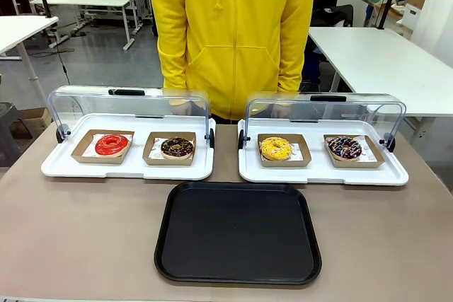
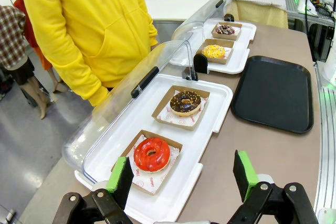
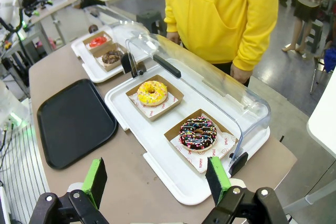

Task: Move the first donut from the left to the tray.
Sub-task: Pick up the Paper togo box containing the Donut indicated by the person and place it on the Handle tray.

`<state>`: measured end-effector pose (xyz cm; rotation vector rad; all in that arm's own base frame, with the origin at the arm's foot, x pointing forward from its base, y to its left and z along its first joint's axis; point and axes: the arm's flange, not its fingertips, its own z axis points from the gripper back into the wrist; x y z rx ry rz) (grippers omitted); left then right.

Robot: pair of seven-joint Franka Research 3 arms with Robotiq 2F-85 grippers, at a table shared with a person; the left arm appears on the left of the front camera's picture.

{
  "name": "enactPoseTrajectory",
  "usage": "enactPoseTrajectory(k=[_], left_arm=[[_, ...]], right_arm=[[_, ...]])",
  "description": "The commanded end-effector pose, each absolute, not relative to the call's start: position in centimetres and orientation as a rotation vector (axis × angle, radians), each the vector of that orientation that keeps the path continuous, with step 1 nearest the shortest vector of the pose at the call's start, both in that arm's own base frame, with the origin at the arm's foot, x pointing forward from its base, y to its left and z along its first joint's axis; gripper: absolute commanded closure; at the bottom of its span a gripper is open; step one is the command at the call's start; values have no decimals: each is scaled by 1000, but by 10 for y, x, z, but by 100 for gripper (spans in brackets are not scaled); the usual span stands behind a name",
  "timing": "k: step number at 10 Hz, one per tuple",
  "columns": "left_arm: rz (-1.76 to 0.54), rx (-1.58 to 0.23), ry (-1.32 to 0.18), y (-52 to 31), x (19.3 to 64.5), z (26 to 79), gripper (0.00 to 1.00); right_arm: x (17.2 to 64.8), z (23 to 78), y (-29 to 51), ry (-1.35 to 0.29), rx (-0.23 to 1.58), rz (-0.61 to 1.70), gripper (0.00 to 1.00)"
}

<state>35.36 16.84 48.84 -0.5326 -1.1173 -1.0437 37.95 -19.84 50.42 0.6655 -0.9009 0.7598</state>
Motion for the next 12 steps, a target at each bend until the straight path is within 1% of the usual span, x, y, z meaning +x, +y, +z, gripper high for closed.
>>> enactPoseTrajectory(k=[1, 12], left_arm=[[-1051, -535, -1151, 169, 356, 489, 0], [-1051, -535, -1151, 169, 356, 489, 0]], right_arm=[[381, 504, -198, -935, 667, 775, 0], [381, 504, -198, -935, 667, 775, 0]])
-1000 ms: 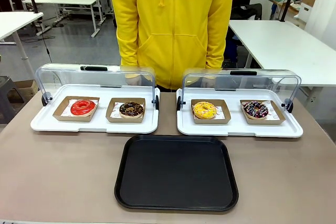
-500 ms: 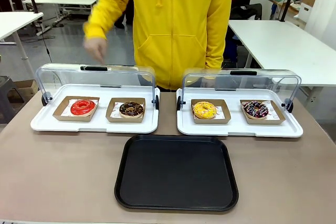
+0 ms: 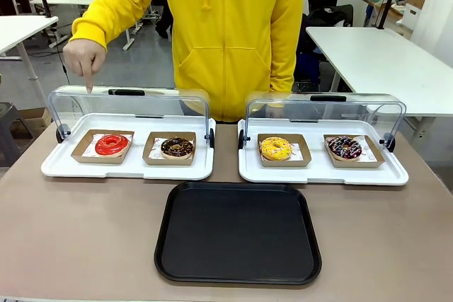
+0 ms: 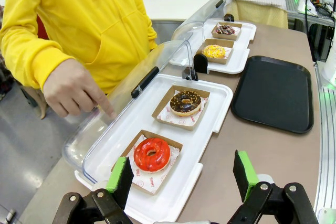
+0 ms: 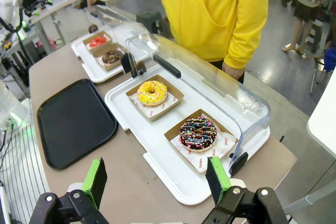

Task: Move the first donut from the left to the tray.
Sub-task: Pick up the Paper togo box containing the Donut indicated by the person and place it on the Handle tray.

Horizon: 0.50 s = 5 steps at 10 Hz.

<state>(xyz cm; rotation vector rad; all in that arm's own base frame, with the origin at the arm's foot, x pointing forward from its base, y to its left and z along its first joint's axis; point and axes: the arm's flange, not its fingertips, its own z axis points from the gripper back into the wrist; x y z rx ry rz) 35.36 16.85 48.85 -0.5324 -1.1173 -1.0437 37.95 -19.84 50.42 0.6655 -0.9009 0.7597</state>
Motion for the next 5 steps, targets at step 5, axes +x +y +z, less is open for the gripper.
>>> enactPoseTrajectory(k=[5], left_arm=[[-1051, -535, -1151, 169, 356, 489, 0]], right_arm=[[381, 504, -198, -935, 667, 775, 0]])
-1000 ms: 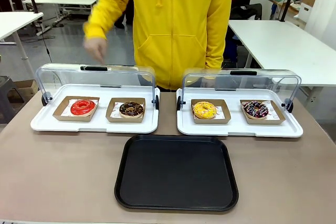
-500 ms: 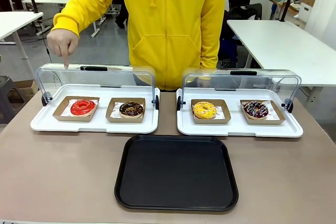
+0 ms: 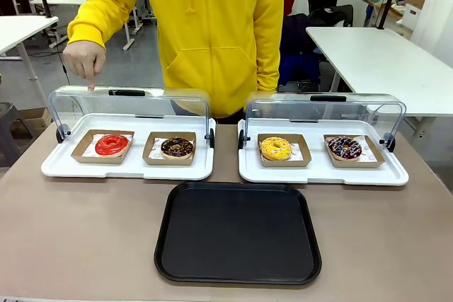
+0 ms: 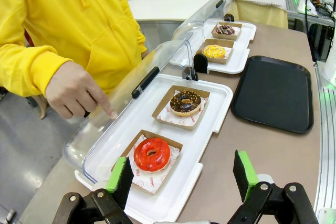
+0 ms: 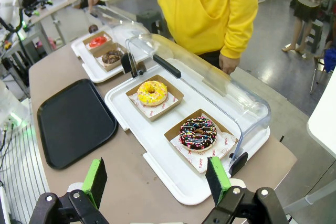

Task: Move the first donut from the left to the tray.
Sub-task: Pick up the Paper togo box containing the Donut indicated by the person and place it on the Handle tray.

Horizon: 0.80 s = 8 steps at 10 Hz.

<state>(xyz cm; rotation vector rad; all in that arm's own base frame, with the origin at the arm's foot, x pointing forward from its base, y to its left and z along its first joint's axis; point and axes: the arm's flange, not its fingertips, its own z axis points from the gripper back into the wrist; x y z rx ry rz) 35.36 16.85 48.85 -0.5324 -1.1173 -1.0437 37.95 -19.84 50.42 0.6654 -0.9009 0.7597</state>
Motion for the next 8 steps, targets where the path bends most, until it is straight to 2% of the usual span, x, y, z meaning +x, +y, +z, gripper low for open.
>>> enactPoseTrajectory(k=[1, 6, 8], left_arm=[[-1051, -535, -1151, 169, 356, 489, 0], [-1051, -535, -1151, 169, 356, 489, 0], [-1127, -545, -1025, 156, 364, 486, 0]], right_arm=[[381, 504, -198, -935, 667, 775, 0], [381, 504, -198, -935, 667, 775, 0], [381, 504, -198, -935, 667, 775, 0]])
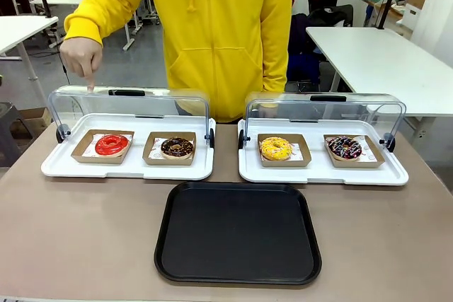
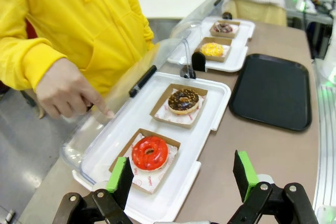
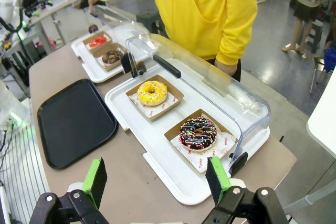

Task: Move the first donut from the left to the tray.
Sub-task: Pick up the Paper togo box containing the Donut indicated by the person and place it on the Handle tray.

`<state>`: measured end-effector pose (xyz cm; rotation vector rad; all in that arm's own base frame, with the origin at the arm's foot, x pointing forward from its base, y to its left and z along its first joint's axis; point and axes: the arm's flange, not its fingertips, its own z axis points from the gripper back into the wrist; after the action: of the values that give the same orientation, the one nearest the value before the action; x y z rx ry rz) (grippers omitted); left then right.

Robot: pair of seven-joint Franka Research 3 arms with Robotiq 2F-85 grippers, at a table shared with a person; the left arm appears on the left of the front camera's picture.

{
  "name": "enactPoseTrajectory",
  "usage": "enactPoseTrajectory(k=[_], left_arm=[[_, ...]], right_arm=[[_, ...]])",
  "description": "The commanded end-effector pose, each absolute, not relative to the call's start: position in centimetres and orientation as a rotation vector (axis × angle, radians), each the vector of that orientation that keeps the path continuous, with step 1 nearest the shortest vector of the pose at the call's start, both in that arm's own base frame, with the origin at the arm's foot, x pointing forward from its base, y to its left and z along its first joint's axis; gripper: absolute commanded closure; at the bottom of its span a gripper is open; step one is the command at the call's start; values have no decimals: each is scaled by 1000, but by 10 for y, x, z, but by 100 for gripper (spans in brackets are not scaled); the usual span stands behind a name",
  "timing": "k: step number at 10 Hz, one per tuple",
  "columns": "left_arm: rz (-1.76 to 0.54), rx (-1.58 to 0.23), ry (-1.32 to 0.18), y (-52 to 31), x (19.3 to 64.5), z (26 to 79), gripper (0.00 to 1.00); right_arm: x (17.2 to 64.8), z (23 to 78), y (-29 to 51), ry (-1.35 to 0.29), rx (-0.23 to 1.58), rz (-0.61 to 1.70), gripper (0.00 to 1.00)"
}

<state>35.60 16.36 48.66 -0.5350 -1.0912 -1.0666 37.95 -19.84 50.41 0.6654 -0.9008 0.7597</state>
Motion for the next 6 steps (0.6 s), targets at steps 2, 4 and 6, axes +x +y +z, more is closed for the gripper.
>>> enactPoseTrajectory(k=[2, 4, 6], left_arm=[[-1246, -480, -814, 133, 392, 475, 0], [-1358, -398, -663, 108, 413, 457, 0], [-1452, -251, -562, 79, 438, 432, 0]], right_arm=[[381, 504, -198, -935, 667, 775, 0], [381, 504, -198, -935, 667, 775, 0], [381, 504, -198, -935, 667, 775, 0]])
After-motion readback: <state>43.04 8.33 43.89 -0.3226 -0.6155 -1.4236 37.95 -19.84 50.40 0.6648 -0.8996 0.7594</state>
